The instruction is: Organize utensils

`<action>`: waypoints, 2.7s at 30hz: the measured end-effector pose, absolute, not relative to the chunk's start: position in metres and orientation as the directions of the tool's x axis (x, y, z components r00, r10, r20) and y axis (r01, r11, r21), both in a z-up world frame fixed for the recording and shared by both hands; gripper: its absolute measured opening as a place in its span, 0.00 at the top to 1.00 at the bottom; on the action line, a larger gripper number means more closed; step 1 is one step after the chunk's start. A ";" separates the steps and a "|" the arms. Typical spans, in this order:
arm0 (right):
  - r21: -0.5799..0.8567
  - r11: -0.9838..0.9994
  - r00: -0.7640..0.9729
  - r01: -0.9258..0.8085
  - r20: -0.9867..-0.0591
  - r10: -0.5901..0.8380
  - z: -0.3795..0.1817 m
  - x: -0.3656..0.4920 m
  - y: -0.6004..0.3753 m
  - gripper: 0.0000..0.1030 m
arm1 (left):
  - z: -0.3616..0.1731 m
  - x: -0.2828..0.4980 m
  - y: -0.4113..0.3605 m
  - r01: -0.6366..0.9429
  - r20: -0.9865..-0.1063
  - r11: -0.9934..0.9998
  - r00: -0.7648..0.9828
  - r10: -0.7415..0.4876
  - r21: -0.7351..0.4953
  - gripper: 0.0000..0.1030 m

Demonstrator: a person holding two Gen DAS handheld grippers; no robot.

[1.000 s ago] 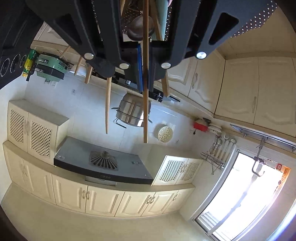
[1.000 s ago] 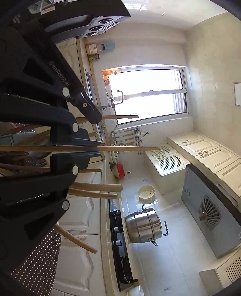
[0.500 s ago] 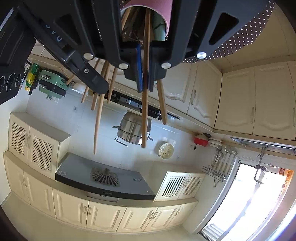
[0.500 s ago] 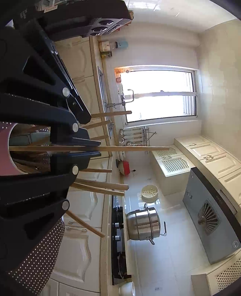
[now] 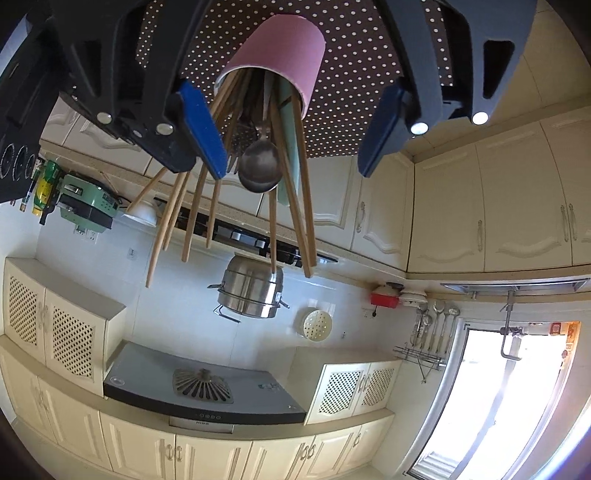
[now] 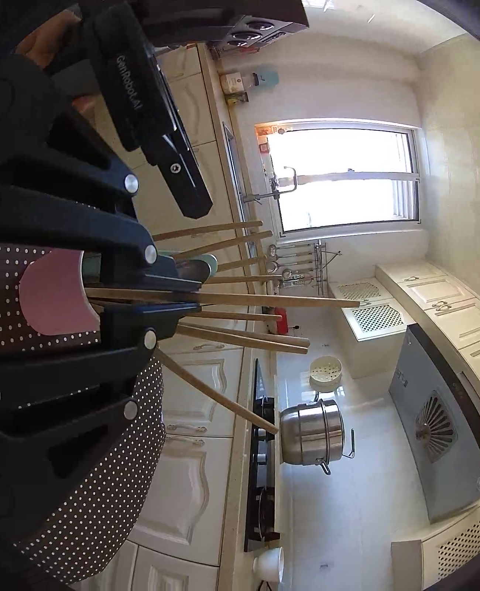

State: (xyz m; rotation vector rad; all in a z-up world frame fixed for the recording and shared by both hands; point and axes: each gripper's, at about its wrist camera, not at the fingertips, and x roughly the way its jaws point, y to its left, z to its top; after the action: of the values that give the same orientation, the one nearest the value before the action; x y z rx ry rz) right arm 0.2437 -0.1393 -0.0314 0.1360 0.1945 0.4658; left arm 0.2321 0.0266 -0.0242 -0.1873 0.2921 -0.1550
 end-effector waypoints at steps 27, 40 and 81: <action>0.173 0.932 0.907 -0.318 -0.231 0.352 -0.008 0.170 -0.156 0.41 | 0.012 0.144 0.032 0.051 -0.304 0.997 0.951 -0.064 -0.052 0.16; 0.106 0.963 0.931 -0.247 -0.250 0.266 0.024 0.096 -0.163 0.24 | 0.033 0.083 0.023 0.066 -0.258 0.997 0.963 -0.074 -0.040 0.09; 0.046 0.976 0.952 -0.213 -0.217 0.218 0.035 0.046 -0.164 0.20 | 0.044 0.048 0.001 0.063 -0.202 0.998 0.978 -0.059 0.017 0.09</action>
State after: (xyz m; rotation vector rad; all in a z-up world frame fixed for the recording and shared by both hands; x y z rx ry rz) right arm 0.0463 -0.1643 0.0354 0.0218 0.2232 0.2190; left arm 0.0482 0.0009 0.0439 0.0232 0.2031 -0.0613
